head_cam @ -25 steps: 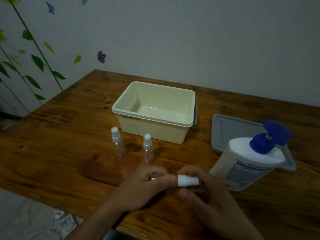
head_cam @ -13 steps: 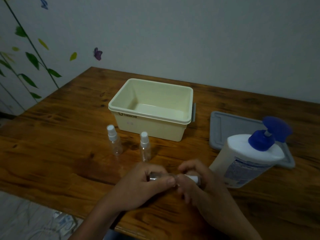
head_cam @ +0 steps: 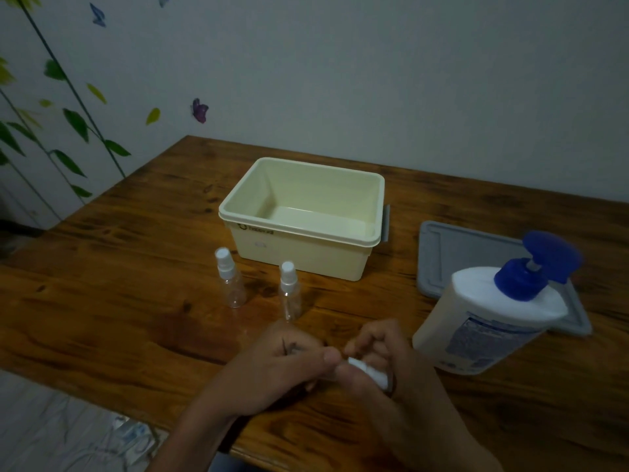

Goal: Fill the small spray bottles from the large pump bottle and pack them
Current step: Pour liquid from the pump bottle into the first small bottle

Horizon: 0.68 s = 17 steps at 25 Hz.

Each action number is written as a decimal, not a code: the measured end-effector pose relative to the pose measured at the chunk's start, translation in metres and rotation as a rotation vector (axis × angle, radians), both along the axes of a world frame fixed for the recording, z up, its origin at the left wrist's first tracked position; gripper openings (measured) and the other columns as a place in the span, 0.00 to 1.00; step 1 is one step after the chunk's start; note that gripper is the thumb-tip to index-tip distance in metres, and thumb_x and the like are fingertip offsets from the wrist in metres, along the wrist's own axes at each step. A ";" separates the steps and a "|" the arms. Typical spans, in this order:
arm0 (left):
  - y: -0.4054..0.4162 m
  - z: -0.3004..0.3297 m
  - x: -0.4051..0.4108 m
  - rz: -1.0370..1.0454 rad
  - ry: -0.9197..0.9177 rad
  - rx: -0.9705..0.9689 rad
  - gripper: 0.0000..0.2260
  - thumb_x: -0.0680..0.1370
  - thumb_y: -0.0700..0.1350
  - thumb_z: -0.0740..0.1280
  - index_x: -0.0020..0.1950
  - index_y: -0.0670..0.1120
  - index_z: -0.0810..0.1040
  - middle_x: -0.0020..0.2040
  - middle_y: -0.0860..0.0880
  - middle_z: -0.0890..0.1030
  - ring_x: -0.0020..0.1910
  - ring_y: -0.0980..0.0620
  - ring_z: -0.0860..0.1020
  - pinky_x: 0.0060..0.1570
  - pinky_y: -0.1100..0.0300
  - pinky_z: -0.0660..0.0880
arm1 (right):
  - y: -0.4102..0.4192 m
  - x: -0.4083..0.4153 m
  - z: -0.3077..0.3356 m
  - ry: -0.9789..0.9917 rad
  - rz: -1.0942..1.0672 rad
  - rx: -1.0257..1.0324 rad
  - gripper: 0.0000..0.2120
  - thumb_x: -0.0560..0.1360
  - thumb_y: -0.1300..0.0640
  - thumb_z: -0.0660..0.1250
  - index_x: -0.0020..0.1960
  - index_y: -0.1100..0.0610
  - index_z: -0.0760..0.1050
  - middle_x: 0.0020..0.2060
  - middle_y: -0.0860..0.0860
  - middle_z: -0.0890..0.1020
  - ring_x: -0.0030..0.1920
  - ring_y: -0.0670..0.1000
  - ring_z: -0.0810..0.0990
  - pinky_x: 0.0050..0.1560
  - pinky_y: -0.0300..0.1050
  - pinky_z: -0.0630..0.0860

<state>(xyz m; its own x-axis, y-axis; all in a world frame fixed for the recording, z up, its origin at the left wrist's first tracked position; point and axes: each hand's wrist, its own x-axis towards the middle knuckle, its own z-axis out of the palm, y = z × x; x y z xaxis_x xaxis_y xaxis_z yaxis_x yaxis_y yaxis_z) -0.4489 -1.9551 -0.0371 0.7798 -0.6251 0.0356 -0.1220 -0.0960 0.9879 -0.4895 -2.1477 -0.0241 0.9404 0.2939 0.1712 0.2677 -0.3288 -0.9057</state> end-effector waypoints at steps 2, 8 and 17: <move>0.002 -0.001 0.000 0.004 0.000 0.013 0.30 0.76 0.60 0.63 0.36 0.31 0.77 0.26 0.33 0.70 0.25 0.39 0.66 0.28 0.52 0.63 | -0.001 0.000 0.003 -0.001 0.004 -0.035 0.12 0.67 0.37 0.65 0.45 0.41 0.69 0.38 0.47 0.81 0.32 0.45 0.80 0.29 0.37 0.75; 0.039 0.011 0.007 0.164 0.097 -0.028 0.22 0.69 0.65 0.68 0.31 0.47 0.76 0.24 0.52 0.70 0.23 0.52 0.65 0.24 0.62 0.61 | -0.008 0.002 0.001 -0.063 -0.070 -0.086 0.11 0.68 0.46 0.69 0.47 0.40 0.70 0.43 0.43 0.79 0.40 0.44 0.79 0.36 0.35 0.77; 0.065 0.015 -0.005 0.480 0.076 -0.130 0.24 0.63 0.69 0.71 0.30 0.46 0.77 0.23 0.52 0.70 0.20 0.55 0.66 0.21 0.67 0.63 | 0.004 0.011 -0.031 -0.345 -0.091 -0.613 0.15 0.73 0.48 0.62 0.59 0.45 0.73 0.52 0.39 0.77 0.53 0.40 0.71 0.49 0.37 0.72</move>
<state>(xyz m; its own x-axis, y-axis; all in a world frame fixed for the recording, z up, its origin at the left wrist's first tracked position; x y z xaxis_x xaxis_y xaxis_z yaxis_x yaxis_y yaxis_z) -0.4544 -1.8898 -0.0217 0.9816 -0.1899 0.0211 -0.0214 0.0008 0.9998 -0.4781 -2.1438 -0.0550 0.8878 0.3556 0.2923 0.4531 -0.7867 -0.4193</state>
